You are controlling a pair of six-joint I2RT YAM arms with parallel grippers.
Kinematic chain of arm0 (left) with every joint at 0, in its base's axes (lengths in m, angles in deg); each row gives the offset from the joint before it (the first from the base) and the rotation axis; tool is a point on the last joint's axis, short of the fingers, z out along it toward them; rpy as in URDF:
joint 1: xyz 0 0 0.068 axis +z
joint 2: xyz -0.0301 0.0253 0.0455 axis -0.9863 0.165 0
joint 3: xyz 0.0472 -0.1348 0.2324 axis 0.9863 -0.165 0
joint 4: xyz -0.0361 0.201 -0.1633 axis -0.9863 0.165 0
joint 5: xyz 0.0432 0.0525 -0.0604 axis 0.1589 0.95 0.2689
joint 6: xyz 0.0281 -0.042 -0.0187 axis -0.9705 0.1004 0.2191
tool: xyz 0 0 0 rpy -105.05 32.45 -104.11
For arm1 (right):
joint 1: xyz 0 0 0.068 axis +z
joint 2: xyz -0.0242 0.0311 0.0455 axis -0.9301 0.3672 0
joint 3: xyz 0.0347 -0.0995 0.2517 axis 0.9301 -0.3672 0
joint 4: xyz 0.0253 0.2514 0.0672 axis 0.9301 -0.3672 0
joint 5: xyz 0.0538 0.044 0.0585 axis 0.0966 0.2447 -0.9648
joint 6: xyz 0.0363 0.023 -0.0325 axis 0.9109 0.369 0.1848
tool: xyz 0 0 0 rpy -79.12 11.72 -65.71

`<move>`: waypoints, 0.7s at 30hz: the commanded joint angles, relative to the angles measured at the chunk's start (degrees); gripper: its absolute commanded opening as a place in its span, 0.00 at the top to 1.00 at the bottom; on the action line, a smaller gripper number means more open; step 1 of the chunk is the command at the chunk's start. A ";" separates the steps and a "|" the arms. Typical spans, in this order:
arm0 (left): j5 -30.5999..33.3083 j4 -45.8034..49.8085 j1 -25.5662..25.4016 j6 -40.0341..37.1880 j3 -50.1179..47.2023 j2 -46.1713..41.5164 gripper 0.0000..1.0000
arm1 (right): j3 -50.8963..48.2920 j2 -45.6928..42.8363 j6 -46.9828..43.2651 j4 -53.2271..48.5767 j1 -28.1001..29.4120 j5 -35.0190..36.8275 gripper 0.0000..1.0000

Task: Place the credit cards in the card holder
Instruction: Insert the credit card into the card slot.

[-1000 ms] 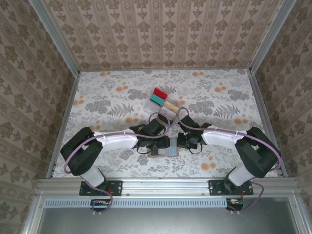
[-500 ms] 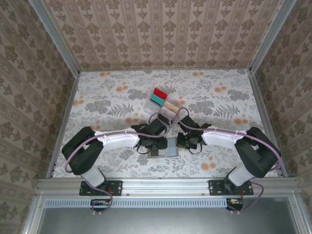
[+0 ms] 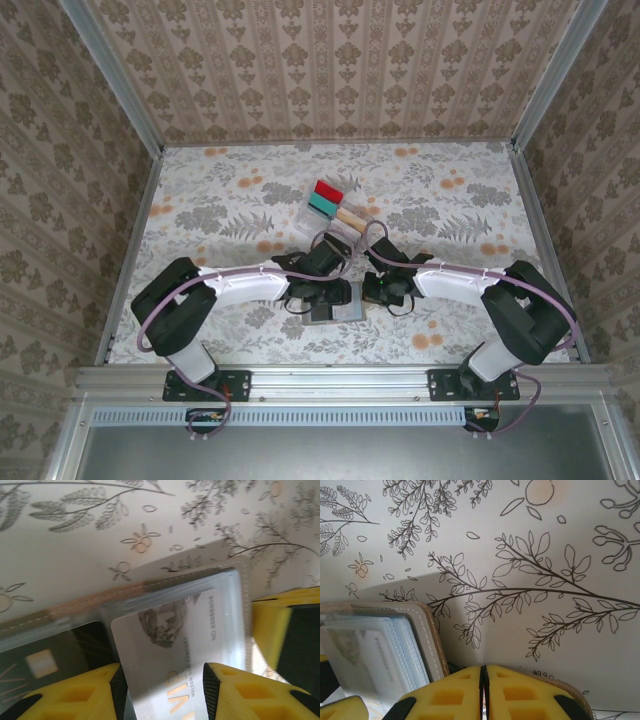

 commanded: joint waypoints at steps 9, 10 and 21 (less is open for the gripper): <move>-5.45 -4.45 0.36 -0.94 1.90 2.36 0.52 | -0.93 0.81 1.10 0.34 0.85 -1.52 0.87; -5.77 -4.86 0.46 -0.95 1.84 2.44 0.52 | -0.93 0.84 1.04 0.34 0.83 -1.53 0.87; 0.47 -2.66 1.29 1.57 -2.14 -4.02 0.41 | 1.10 -3.42 -1.60 -6.11 0.34 4.24 0.74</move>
